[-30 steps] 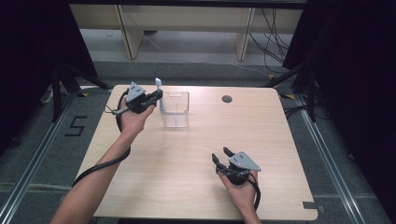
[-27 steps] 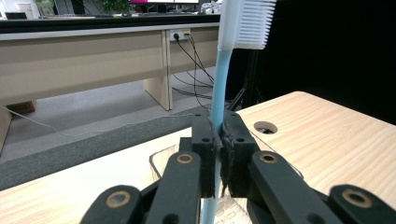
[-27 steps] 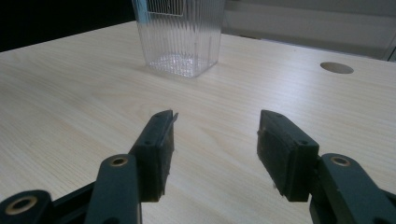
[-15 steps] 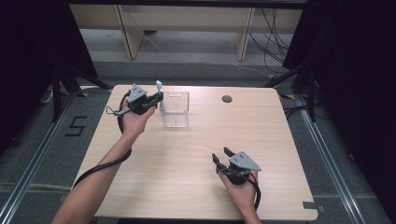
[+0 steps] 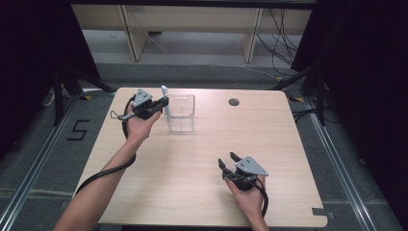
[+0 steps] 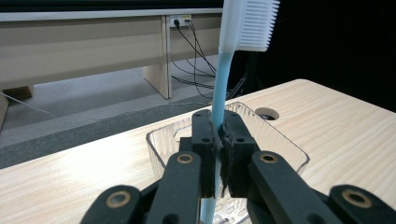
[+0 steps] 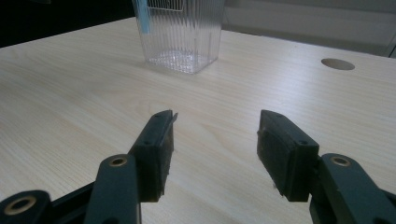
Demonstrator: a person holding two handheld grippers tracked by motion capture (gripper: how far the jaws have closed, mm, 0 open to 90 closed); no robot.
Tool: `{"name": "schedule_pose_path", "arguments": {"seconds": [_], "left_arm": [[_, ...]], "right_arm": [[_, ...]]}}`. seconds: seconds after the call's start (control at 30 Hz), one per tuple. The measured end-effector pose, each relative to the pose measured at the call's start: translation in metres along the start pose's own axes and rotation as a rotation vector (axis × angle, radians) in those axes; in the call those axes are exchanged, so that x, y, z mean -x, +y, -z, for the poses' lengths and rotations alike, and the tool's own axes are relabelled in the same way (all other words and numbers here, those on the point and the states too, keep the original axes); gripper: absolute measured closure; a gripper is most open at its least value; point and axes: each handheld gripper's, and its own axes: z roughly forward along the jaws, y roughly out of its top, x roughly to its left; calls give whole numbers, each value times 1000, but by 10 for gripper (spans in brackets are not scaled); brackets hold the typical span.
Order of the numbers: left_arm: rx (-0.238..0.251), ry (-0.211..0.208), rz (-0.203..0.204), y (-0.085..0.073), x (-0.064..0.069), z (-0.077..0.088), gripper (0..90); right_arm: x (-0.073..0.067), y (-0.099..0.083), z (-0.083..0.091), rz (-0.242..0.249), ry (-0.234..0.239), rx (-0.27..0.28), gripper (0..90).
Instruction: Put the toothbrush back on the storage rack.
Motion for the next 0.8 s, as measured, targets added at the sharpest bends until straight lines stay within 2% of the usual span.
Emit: {"name": "schedule_pose_path", "arguments": {"seconds": [0.13,0.3,0.33,0.43,0.7,0.73,0.77,0.8], "left_arm": [[-8,0,-3,-2,0,-2,847],[-19,2,0,-4,1,-3,847],[-22,3,0,-5,0,-4,847],[-27,6,3,-5,0,-4,847],[-41,8,12,-8,-1,-6,846],[-45,8,13,-8,-1,-6,846],[-45,8,13,-8,-1,-6,846],[-48,9,15,-9,-1,-6,846]], "right_arm": [[0,0,-2,13,7,12,467],[0,-1,-2,4,14,15,467],[1,-1,-2,21,12,16,466],[0,-1,-2,2,19,7,466],[0,-1,-2,4,16,8,465],[1,-1,-2,24,8,11,464],[1,-1,-2,24,8,11,464],[-2,-2,-1,-16,2,-1,464]]}}
